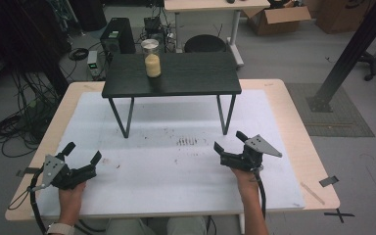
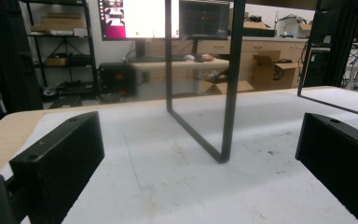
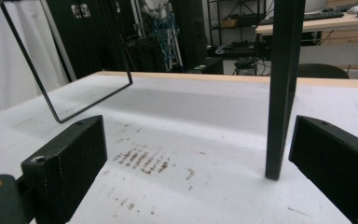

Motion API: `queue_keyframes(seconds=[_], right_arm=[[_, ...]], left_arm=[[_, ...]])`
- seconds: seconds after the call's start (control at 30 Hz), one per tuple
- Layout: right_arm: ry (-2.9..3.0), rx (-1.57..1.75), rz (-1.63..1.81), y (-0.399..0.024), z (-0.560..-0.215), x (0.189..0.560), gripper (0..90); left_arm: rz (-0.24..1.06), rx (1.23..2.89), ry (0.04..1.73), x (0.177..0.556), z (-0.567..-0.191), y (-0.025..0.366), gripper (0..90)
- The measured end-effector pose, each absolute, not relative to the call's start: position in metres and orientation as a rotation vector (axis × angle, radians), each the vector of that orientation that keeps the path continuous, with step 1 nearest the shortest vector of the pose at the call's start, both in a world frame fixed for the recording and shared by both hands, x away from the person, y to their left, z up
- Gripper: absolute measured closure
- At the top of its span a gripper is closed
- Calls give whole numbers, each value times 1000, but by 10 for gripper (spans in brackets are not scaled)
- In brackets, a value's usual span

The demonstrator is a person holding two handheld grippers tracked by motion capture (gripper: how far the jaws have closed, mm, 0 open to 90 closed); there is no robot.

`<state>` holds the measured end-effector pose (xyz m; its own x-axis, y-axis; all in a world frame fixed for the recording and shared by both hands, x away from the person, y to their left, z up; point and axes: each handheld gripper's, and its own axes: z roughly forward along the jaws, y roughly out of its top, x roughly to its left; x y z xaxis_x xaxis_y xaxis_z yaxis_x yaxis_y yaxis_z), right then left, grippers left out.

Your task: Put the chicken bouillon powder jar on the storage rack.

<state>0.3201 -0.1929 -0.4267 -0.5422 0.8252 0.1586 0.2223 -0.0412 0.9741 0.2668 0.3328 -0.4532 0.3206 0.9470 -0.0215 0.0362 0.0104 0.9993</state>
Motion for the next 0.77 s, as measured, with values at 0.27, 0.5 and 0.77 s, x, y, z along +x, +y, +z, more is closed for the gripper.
queue_keyframes(seconds=[0.27, 0.5, 0.77], right_arm=[[1751, 1127, 1599, -195, -439, 319, 45], [1744, 1129, 1606, -194, -444, 318, 50], [1748, 1125, 1601, -193, -447, 316, 50]], left_arm=[[938, 1359, 997, 267, -453, 333, 15], [937, 1360, 996, 267, -453, 333, 14], [938, 1359, 996, 267, -453, 333, 14]])
